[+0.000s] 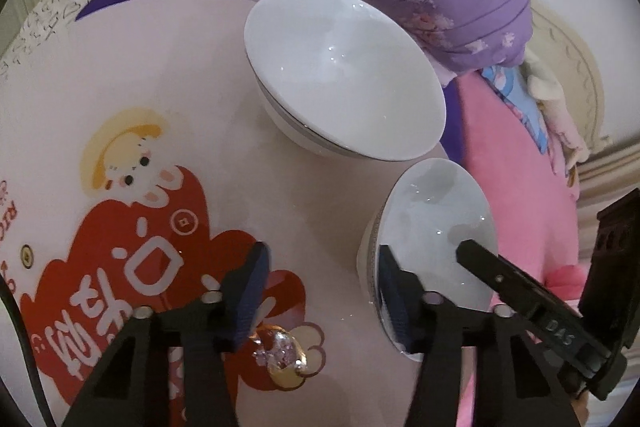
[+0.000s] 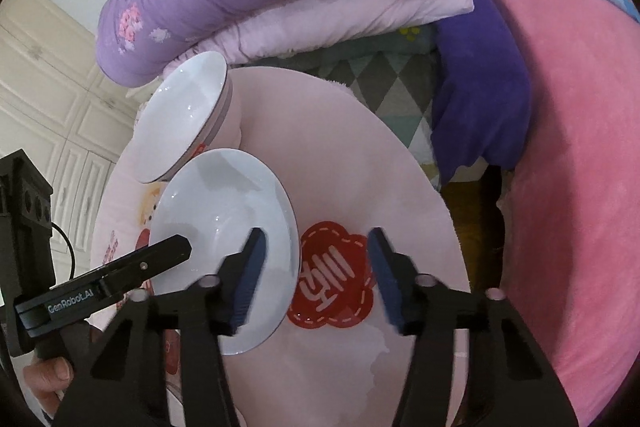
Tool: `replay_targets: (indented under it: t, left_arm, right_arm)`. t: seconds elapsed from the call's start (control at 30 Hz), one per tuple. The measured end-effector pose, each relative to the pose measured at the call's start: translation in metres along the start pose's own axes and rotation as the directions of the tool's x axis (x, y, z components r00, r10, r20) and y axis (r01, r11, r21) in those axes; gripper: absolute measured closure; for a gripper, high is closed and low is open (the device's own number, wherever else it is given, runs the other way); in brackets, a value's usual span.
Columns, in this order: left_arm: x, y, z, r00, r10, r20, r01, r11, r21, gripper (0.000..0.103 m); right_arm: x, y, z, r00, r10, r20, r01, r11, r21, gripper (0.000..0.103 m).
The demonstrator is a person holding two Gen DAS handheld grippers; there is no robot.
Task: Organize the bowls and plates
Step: 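Close both grippers on the rim of the second bowl, then carry the second bowl with both grippers over the plate stack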
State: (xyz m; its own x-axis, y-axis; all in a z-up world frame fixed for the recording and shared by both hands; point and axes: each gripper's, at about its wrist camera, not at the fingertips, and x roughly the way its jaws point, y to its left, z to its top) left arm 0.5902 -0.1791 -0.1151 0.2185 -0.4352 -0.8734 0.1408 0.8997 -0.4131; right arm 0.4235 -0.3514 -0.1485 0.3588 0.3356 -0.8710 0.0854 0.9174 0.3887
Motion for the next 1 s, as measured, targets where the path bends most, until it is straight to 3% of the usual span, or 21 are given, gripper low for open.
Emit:
replay_targets:
  t: [0.03, 0.17, 0.2, 0.3, 0.6, 1.0]
  left_arm:
    - [0.001, 0.000, 0.001, 1.000, -0.007, -0.002, 0.007, 1.000, -0.002, 0.063]
    - [0.007, -0.004, 0.006, 0.997, -0.070, -0.018, 0.070, 0.998, 0.002, 0.093]
    - [0.007, -0.007, 0.007, 0.998, -0.065, -0.017, 0.065, 0.998, 0.008, 0.099]
    - [0.008, -0.012, 0.007, 0.999, -0.032, -0.007, 0.032, 0.999, 0.017, 0.100]
    - [-0.016, -0.018, -0.008, 0.999, -0.040, 0.018, 0.039, 0.999, 0.029, 0.100]
    - [-0.107, -0.008, -0.071, 0.994, -0.054, 0.096, 0.047, 0.996, 0.070, 0.100]
  right_arm:
    - [0.002, 0.001, 0.000, 1.000, -0.003, -0.008, 0.003, 1.000, -0.005, 0.070]
    - [0.003, 0.008, -0.002, 0.999, 0.030, -0.012, -0.030, 0.999, -0.016, 0.094]
    - [0.003, 0.012, -0.003, 1.000, 0.025, -0.009, -0.025, 0.999, -0.023, 0.095]
    - [-0.001, 0.018, -0.007, 1.000, 0.003, 0.006, -0.003, 1.000, -0.031, 0.095]
    - [-0.021, 0.028, -0.019, 1.000, 0.021, 0.010, -0.020, 0.999, -0.029, 0.095]
    - [-0.074, 0.074, -0.049, 0.997, 0.047, 0.060, -0.040, 0.993, -0.114, 0.095]
